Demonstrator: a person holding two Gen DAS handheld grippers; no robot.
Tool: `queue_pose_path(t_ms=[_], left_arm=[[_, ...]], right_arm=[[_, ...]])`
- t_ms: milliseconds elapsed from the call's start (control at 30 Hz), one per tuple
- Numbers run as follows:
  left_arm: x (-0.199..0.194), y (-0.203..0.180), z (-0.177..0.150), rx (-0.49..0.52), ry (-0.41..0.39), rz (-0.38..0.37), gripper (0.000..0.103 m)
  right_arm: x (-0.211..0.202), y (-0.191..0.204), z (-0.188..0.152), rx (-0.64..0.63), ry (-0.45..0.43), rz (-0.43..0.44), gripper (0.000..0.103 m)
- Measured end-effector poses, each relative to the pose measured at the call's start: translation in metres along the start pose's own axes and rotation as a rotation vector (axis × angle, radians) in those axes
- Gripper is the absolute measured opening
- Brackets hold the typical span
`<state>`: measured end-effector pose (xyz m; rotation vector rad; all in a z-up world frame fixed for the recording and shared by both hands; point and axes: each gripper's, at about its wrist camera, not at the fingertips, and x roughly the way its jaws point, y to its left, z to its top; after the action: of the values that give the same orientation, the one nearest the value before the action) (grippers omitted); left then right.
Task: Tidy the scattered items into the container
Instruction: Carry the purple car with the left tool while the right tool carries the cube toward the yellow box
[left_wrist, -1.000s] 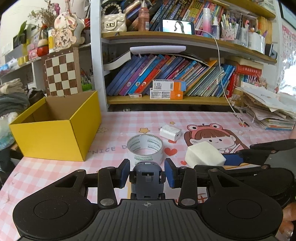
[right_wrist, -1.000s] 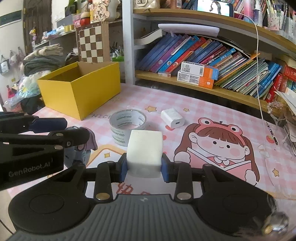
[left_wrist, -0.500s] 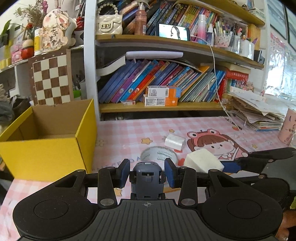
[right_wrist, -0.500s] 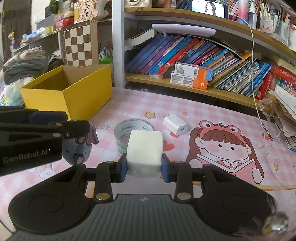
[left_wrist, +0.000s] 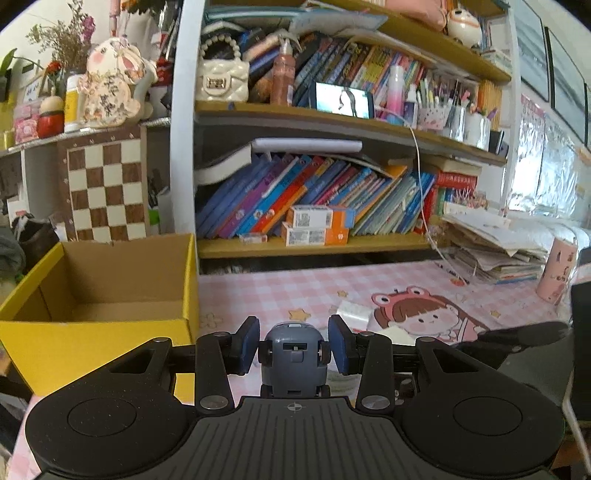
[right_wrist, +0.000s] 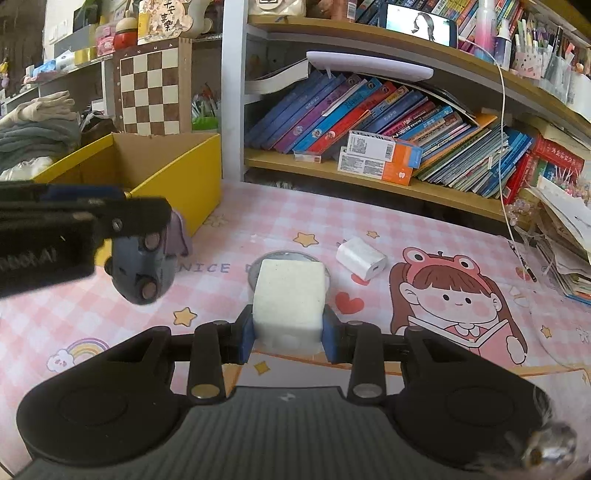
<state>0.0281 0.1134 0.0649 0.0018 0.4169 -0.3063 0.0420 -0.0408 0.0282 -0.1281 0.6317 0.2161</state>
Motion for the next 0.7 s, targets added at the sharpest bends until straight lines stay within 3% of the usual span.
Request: queue_pose_path(t_ms=[233, 700], left_arm=[[-0.016, 0.019, 0.011, 0.02, -0.062, -0.001, 0.039], [-0.029, 0.072, 0.034, -0.027, -0.153, 0.084, 0.039]], right_arm=[[0.001, 0.022, 0.012, -0.004, -0.032, 0.003, 0.034], [0.008, 0.062, 0.052, -0.078, -0.113, 0.069, 0.034]])
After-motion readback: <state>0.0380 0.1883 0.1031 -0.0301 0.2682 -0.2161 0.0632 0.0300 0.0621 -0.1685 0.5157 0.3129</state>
